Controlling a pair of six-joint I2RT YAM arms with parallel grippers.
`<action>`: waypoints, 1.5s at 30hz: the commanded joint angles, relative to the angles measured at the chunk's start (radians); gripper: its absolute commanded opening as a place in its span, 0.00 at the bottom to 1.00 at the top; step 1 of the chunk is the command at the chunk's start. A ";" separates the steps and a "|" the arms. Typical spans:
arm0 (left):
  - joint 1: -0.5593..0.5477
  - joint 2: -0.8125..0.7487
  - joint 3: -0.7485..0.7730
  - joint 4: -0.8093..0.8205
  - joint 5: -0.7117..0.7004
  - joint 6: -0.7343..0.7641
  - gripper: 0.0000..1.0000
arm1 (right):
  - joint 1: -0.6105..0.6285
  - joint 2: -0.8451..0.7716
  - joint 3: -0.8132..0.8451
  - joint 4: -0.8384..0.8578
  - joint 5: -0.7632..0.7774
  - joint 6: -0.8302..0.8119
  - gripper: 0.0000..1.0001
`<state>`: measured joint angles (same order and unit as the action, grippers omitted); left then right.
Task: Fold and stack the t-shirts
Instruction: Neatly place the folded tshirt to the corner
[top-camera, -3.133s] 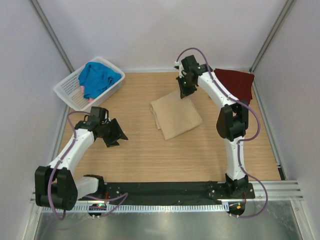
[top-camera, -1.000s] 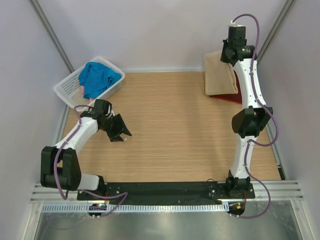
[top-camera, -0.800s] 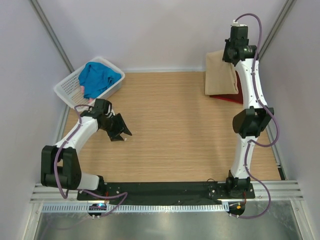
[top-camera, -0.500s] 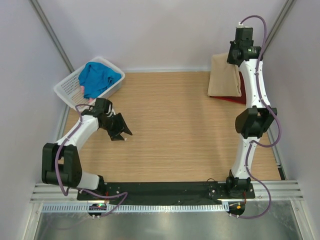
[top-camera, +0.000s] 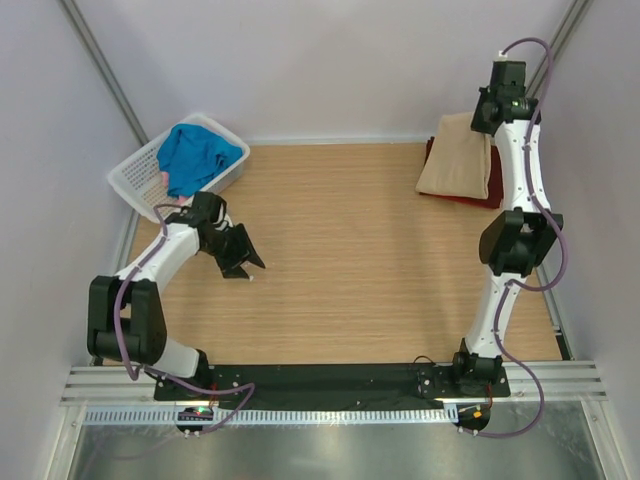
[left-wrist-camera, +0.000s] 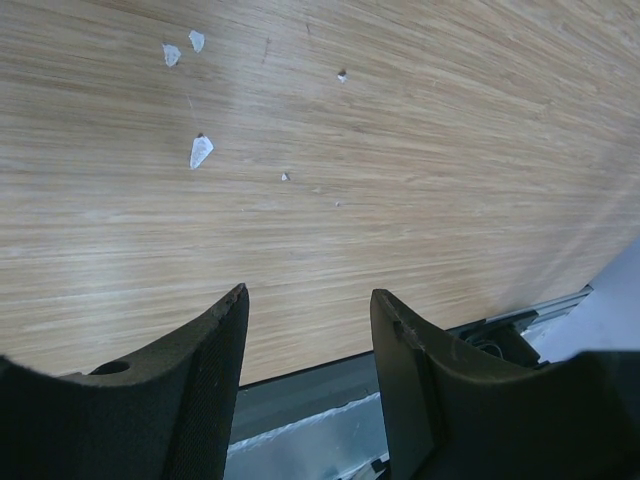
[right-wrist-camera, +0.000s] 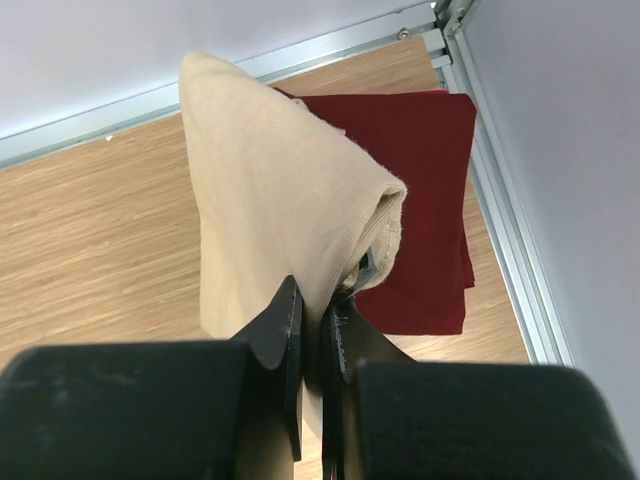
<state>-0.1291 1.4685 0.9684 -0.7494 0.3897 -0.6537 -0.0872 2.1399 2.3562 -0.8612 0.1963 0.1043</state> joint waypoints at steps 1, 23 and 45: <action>0.005 0.018 0.059 -0.028 0.021 0.022 0.53 | -0.034 0.000 0.018 0.097 -0.026 -0.009 0.01; 0.003 0.253 0.203 -0.068 0.046 0.019 0.53 | -0.123 0.298 0.147 0.235 -0.115 0.000 0.01; -0.010 0.142 0.102 0.047 0.055 -0.041 0.52 | 0.079 -0.021 0.061 0.177 -0.248 0.078 0.01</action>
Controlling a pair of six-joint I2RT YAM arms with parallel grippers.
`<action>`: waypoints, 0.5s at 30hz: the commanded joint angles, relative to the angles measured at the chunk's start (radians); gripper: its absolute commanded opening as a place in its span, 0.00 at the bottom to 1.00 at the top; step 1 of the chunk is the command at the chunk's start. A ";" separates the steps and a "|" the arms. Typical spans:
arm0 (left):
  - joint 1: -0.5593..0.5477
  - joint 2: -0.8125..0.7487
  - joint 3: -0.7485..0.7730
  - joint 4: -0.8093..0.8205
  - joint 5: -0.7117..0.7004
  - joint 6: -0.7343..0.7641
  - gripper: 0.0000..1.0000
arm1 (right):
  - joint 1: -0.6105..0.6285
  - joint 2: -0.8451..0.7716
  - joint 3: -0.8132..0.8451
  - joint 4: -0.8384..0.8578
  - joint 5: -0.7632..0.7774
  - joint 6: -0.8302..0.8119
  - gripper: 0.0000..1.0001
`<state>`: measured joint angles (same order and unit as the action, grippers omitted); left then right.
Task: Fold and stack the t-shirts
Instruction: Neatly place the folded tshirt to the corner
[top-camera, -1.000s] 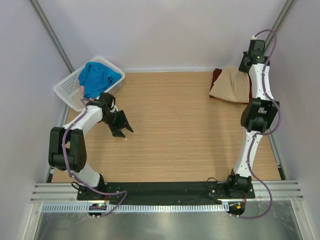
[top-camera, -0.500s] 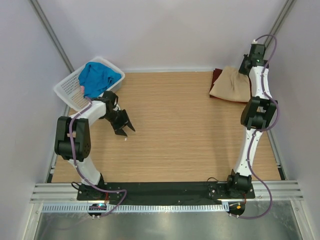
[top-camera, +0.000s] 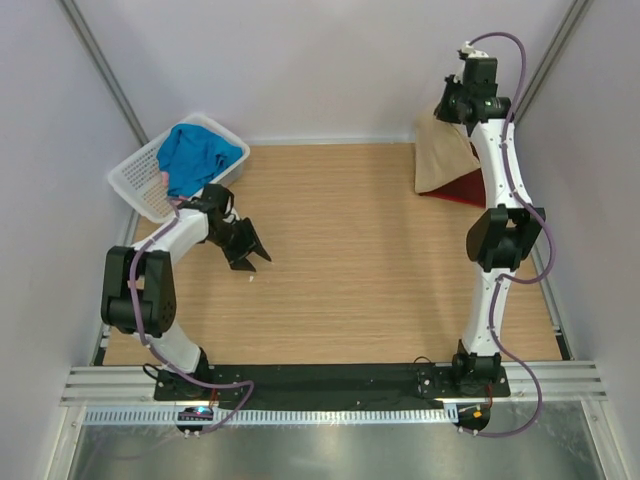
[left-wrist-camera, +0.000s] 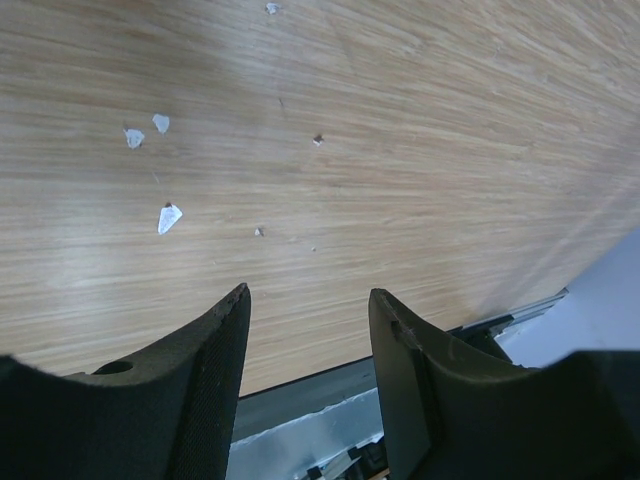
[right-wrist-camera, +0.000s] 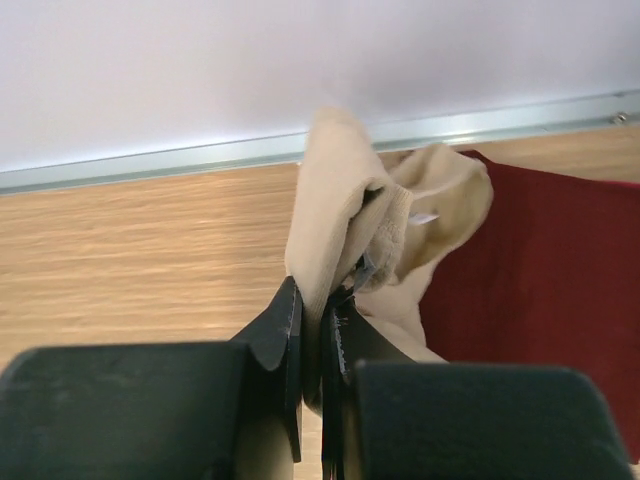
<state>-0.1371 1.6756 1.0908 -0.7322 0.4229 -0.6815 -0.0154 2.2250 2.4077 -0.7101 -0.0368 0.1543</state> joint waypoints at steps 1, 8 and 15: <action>-0.004 -0.073 -0.026 0.033 0.020 -0.013 0.52 | 0.009 -0.111 0.017 0.023 -0.015 0.033 0.01; -0.004 -0.106 -0.046 0.028 0.019 -0.006 0.52 | 0.012 -0.120 0.042 0.014 -0.005 0.047 0.01; -0.004 -0.080 -0.031 0.027 0.024 0.000 0.52 | -0.009 -0.102 0.015 0.011 -0.015 0.039 0.01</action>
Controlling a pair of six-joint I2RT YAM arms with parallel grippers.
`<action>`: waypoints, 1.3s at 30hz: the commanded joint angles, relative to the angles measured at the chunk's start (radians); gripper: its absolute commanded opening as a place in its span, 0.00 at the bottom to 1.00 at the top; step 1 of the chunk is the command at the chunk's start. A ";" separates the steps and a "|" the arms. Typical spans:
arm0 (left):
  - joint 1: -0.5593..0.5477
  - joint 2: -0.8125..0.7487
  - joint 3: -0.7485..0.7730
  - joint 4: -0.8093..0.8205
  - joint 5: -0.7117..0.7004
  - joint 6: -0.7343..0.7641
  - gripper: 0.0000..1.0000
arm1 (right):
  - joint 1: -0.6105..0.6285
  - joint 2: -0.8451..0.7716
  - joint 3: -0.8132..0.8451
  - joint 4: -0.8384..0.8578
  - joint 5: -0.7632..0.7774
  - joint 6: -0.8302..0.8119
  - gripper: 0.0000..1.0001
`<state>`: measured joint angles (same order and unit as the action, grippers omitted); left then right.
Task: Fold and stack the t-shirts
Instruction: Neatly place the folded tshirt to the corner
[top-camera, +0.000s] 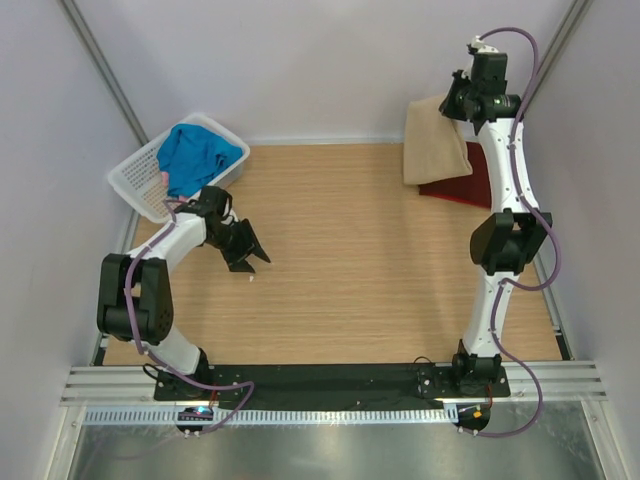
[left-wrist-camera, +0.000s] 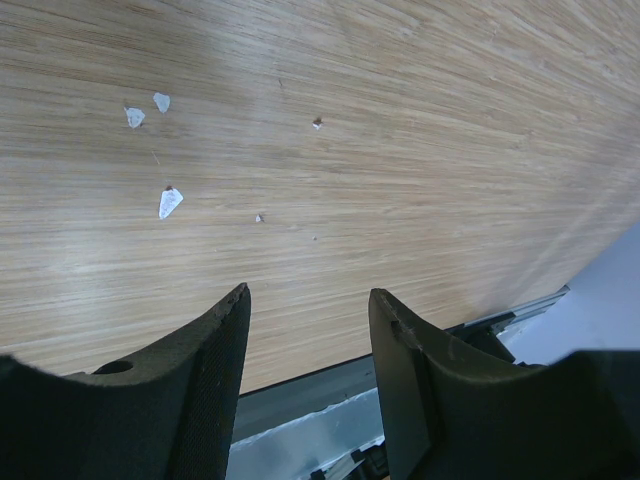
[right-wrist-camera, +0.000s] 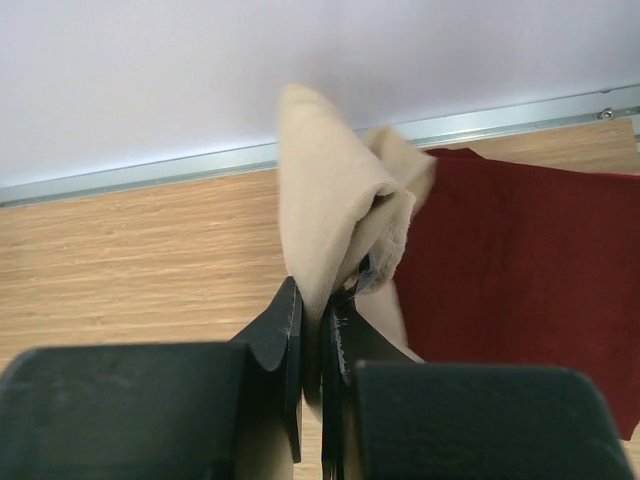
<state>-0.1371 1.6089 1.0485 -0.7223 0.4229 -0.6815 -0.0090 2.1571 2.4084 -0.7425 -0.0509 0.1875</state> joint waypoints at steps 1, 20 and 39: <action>-0.004 -0.007 0.015 0.018 0.025 0.002 0.52 | -0.023 -0.034 0.012 0.040 -0.001 0.001 0.01; -0.004 0.080 0.114 0.012 0.047 -0.009 0.52 | -0.075 -0.040 0.001 0.002 -0.092 0.012 0.01; -0.004 0.003 0.044 0.024 0.043 -0.021 0.52 | -0.062 -0.244 -0.132 -0.021 -0.158 0.058 0.01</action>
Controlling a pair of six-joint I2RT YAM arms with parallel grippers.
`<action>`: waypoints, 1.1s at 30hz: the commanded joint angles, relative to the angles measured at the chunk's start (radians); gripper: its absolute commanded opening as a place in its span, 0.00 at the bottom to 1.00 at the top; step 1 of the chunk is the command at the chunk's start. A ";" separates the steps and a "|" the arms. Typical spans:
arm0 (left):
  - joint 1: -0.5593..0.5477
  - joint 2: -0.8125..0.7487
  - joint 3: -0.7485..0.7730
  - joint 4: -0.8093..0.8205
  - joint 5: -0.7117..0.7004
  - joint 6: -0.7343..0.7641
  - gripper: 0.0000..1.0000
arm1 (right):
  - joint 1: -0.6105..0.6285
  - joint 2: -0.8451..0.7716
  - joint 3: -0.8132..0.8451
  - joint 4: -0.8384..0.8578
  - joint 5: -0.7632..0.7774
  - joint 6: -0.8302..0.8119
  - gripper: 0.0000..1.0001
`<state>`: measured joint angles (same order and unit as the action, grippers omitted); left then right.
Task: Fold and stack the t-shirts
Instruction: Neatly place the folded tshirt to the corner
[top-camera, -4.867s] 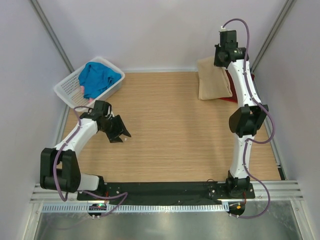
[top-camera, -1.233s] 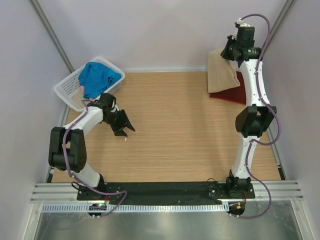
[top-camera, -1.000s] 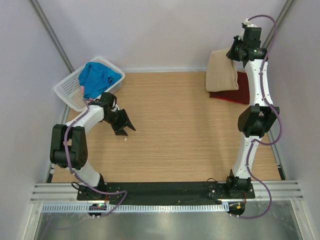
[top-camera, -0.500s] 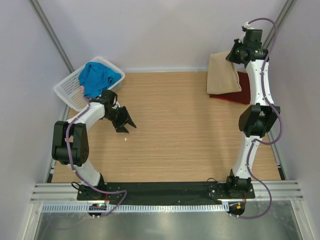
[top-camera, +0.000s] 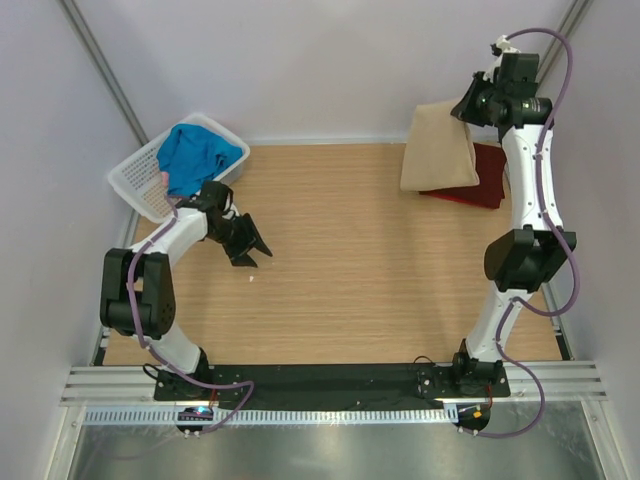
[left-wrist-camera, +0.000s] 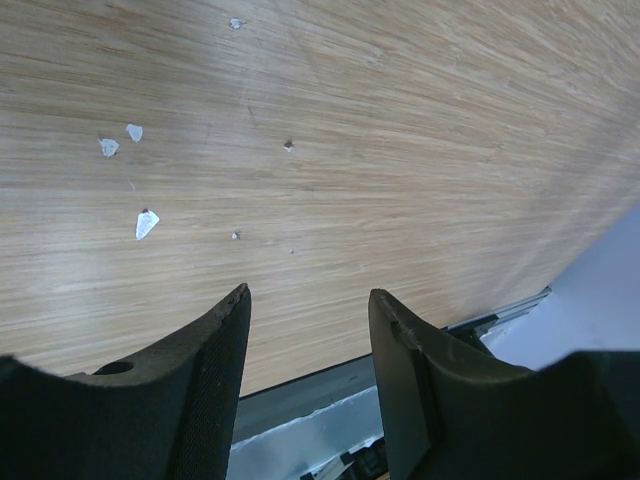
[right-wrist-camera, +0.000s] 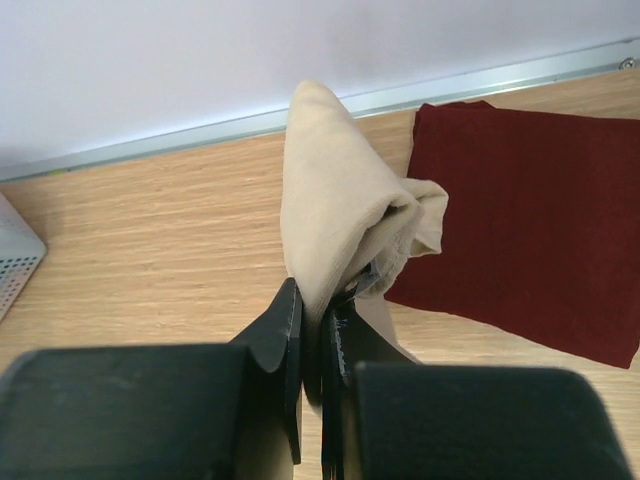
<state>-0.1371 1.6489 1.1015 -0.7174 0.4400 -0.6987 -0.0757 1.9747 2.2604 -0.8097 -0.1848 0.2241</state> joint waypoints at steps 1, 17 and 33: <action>-0.004 -0.035 -0.011 0.021 0.028 -0.004 0.52 | 0.005 -0.063 0.011 0.047 -0.018 0.021 0.01; -0.004 -0.008 0.009 0.007 0.028 0.010 0.52 | -0.010 0.055 0.051 0.075 0.022 -0.002 0.01; -0.004 0.048 0.049 -0.005 0.032 0.022 0.52 | -0.070 0.119 0.082 0.090 0.059 -0.025 0.01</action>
<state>-0.1371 1.6878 1.1114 -0.7162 0.4454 -0.6952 -0.1238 2.1052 2.2795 -0.7902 -0.1432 0.2134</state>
